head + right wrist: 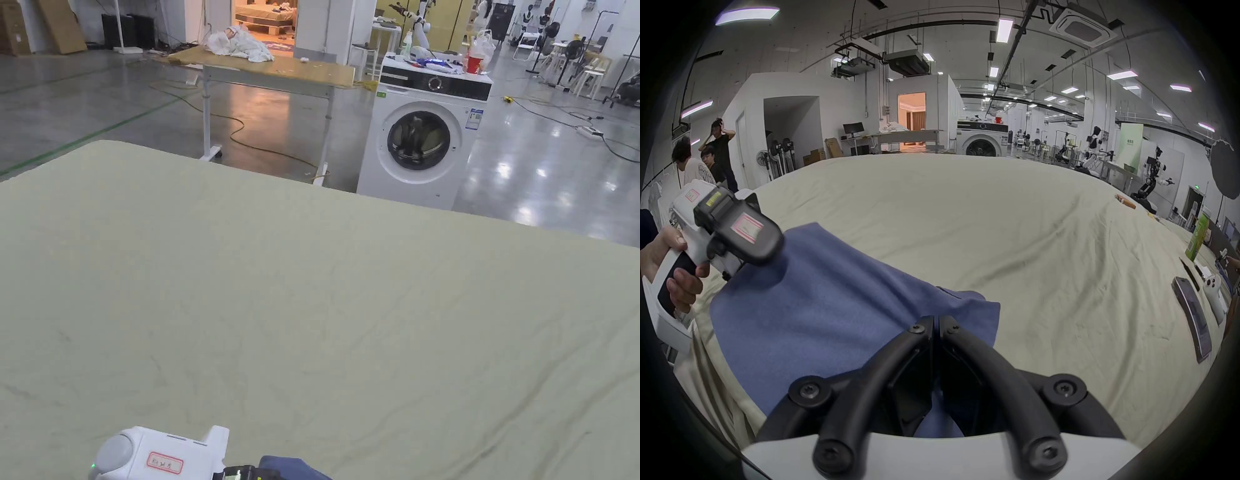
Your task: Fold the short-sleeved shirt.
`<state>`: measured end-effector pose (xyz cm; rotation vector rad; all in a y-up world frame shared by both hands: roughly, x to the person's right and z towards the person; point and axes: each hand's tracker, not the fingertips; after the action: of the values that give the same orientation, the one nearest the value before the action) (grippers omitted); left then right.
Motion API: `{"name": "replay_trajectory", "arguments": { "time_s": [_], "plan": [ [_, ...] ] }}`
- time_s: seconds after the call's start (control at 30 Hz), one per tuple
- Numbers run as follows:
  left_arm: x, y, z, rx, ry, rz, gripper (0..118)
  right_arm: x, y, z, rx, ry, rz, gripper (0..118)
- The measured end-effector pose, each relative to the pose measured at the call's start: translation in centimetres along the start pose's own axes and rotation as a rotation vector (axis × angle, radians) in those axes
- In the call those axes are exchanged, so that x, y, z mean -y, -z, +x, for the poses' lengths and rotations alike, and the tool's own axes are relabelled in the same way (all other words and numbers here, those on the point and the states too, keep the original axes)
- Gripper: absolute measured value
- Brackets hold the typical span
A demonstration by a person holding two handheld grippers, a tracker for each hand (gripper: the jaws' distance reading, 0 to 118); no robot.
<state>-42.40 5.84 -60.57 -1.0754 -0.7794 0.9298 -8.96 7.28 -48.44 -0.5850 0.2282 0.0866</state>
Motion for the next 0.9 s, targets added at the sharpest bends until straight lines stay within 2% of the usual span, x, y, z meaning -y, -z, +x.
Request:
{"name": "replay_trajectory", "arguments": {
  "time_s": [0.07, 0.1, 0.17, 0.27, 0.4, 0.6, 0.73, 0.9],
  "plan": [
    [0.0, -0.2, -0.1, -0.074, 0.025, 0.034, 53, 0.0, 0.0, 0.0, -0.001, -0.007, 0.002, 1],
    [0.0, -0.2, -0.3, -0.078, 0.007, 0.029, 45, 0.0, 0.0, 0.0, -0.004, -0.010, 0.003, 1],
    [0.6, -0.3, -0.9, -0.041, -0.018, 0.043, 42, 0.0, 0.0, -0.1, -0.004, -0.017, 0.001, 1],
    [1.7, -0.6, 0.3, -0.057, 0.018, 0.065, 29, -0.1, 0.0, 0.0, -0.011, -0.023, 0.002, 1],
    [2.7, -1.6, 0.5, -0.037, 0.014, 0.113, 23, -0.2, -0.2, 0.0, -0.023, -0.034, 0.017, 1],
    [5.1, -3.7, 1.4, -0.014, -0.019, 0.164, 23, -0.4, -0.5, -0.4, -0.007, -0.093, 0.055, 1],
    [4.8, -7.2, 2.1, -0.041, -0.039, 0.191, 23, -2.5, -1.1, 0.3, -0.002, -0.078, 0.101, 1],
    [2.8, -13.6, 3.5, -0.144, 0.003, 0.223, 23, -7.4, -1.3, 2.7, 0.035, -0.062, 0.191, 1]
  ]
}}
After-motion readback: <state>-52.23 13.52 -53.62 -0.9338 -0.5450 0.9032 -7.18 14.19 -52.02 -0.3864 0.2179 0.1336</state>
